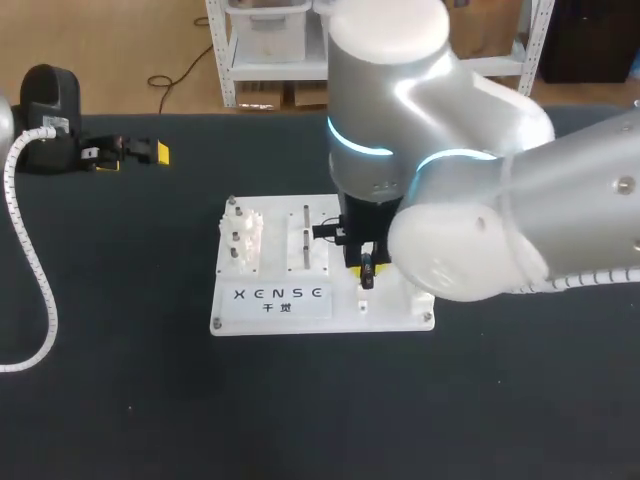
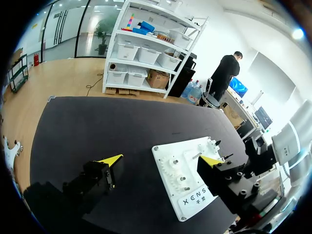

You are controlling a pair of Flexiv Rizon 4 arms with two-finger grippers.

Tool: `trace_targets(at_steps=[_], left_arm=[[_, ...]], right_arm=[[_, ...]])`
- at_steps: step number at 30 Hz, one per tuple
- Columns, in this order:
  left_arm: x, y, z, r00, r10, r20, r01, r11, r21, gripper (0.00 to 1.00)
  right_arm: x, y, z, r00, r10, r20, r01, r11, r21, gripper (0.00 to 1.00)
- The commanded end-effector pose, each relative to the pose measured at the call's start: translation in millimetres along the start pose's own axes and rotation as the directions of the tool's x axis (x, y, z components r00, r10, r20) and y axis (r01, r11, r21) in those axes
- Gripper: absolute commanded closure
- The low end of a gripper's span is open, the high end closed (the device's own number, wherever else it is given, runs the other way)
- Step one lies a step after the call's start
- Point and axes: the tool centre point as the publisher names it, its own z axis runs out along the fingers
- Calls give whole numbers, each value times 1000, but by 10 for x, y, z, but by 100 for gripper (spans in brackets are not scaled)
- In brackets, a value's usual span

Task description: Insert the USB connector, Ethernet cable, and multi-pin plug into their matching sockets one by one.

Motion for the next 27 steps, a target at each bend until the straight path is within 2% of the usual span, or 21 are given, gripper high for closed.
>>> trace_targets(at_steps=[1, 11, 20, 27], left_arm=[[0, 0, 0, 1000, 0, 0, 0, 1000, 0, 0], [0, 0, 0, 1000, 0, 0, 0, 1000, 0, 0], [0, 0, 0, 1000, 0, 0, 0, 1000, 0, 0], [0, 0, 0, 1000, 0, 0, 0, 1000, 0, 0]], right_arm=[[79, -82, -138, 998, -3, 56, 4, 1000, -14, 100], [26, -346, -326, 991, -14, 133, 12, 1000, 14, 100], [-7, -565, -342, 991, 12, 136, -18, 999, 47, 100], [23, -621, -361, 992, 22, 126, -29, 999, 47, 100]])
